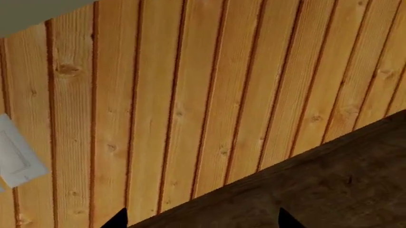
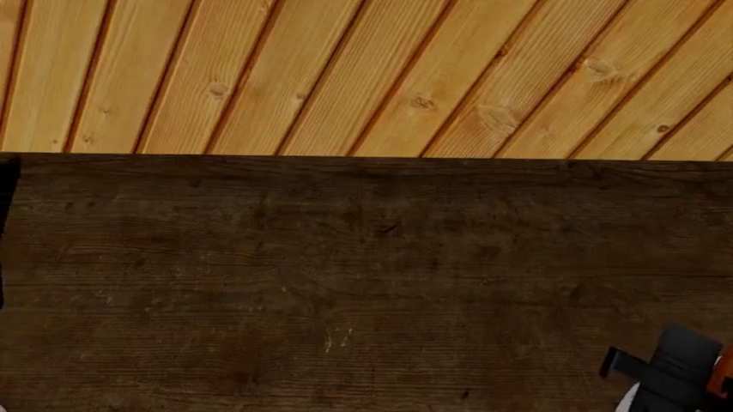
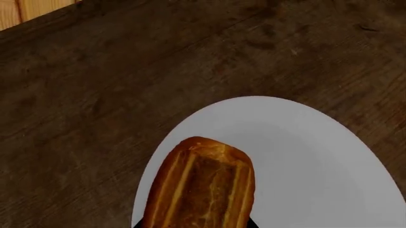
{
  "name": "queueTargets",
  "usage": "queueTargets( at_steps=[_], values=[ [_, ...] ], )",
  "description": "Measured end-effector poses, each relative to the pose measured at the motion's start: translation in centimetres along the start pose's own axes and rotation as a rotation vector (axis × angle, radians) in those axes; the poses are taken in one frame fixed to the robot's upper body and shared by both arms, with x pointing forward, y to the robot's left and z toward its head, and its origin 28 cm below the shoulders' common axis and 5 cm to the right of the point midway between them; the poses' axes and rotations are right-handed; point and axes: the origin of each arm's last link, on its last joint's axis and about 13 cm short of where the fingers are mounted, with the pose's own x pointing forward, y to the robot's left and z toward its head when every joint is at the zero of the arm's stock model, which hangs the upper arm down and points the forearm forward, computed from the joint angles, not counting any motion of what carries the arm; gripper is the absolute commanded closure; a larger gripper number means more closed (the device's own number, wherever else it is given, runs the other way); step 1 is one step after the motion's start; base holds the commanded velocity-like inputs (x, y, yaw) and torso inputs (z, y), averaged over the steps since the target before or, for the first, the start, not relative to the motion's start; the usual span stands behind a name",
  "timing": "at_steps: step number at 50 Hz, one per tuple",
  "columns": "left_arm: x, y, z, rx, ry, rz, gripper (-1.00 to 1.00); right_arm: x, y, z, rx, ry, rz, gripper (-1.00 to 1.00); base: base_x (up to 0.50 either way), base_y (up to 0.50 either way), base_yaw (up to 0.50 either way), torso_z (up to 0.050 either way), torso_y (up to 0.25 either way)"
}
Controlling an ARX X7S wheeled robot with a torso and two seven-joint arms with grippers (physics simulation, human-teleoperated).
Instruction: Place all breads on the cutting board.
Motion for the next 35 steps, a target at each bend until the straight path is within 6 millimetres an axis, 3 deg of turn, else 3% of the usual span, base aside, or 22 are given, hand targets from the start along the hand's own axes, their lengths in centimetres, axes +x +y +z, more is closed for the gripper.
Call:
queueTargets(
  at_steps=[21,35],
  values=[
    [-0.1,5.5,3.1,0.201,0.238,-0.382,-1.0,0.5,-0.2,-0.6,-0.005,0.011,0.002,1.0,0.0,0.0,0.0,0.0,0.0],
    [-1.7,7.0,5.1,0.351,0.371,-0.607,-1.0,0.5,-0.3,-0.8,-0.014,0.016,0.011,1.0,0.0,0.0,0.0,0.0,0.001]
  ],
)
